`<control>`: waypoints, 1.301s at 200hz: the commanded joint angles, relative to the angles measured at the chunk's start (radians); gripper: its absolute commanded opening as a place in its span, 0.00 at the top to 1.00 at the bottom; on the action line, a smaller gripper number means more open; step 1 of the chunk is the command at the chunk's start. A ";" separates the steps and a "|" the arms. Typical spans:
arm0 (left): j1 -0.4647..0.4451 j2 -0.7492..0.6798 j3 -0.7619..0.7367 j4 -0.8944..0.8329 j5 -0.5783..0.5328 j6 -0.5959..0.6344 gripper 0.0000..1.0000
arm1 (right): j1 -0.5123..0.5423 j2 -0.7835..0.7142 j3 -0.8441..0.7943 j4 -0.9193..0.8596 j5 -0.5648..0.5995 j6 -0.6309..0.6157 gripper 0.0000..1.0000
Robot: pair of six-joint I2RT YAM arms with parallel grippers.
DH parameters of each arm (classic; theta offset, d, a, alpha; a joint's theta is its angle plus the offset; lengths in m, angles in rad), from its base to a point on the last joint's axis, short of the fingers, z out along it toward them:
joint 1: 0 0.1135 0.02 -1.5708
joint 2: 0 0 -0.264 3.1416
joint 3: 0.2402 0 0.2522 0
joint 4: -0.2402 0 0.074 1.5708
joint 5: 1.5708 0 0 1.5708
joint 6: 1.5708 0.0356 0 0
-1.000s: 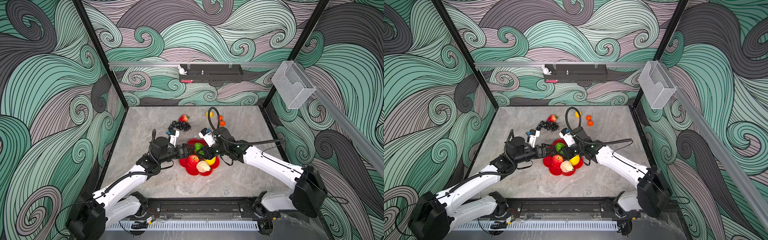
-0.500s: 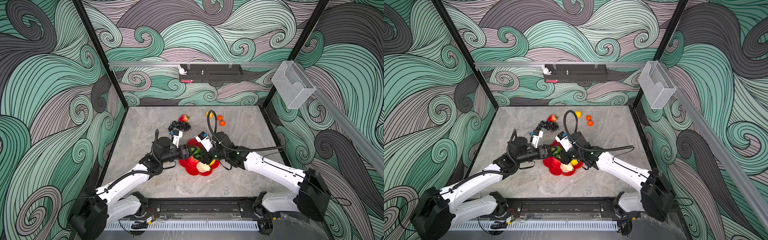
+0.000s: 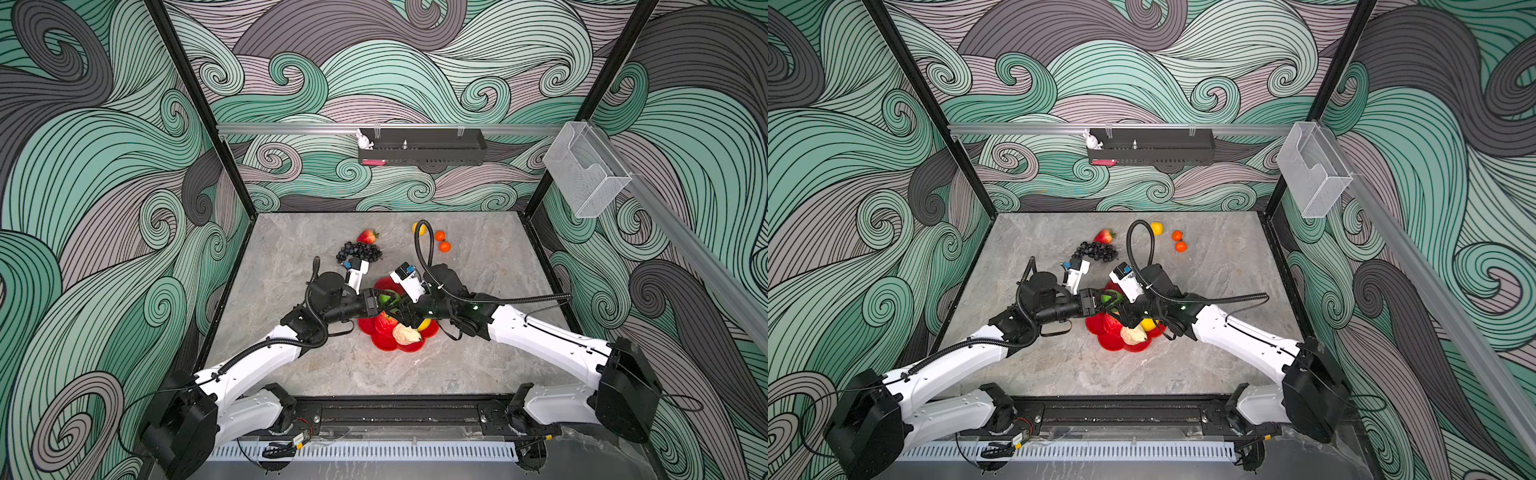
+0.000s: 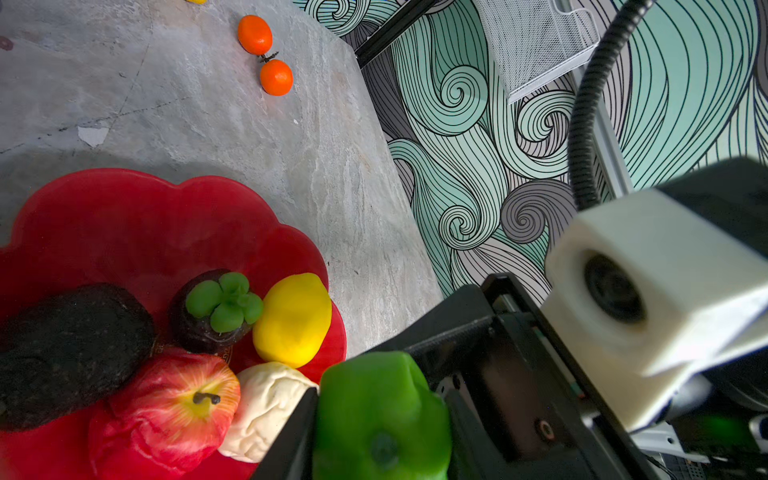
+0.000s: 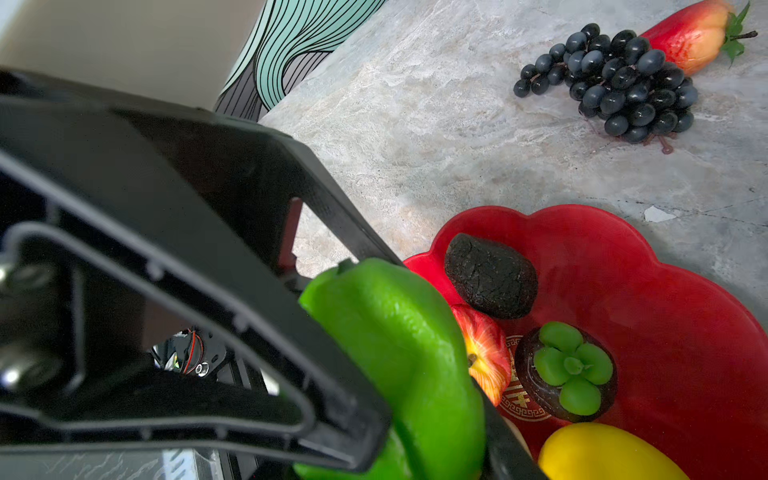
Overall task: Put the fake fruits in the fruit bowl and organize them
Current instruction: 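Grasp the lime with the left gripper while the right gripper releases it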
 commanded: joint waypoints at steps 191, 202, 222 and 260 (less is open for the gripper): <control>0.020 0.495 0.551 -0.568 -0.382 0.293 0.67 | 0.002 -0.347 -0.131 -0.246 0.419 0.098 0.12; 0.020 0.527 0.569 -0.563 -0.379 0.293 0.67 | 0.003 -0.357 -0.143 -0.250 0.415 0.104 0.12; 0.020 0.601 0.623 -0.593 -0.375 0.263 0.68 | 0.001 -0.372 -0.163 -0.251 0.407 0.114 0.12; 0.018 0.674 0.653 -0.595 -0.396 0.227 0.68 | 0.001 -0.388 -0.171 -0.251 0.405 0.115 0.12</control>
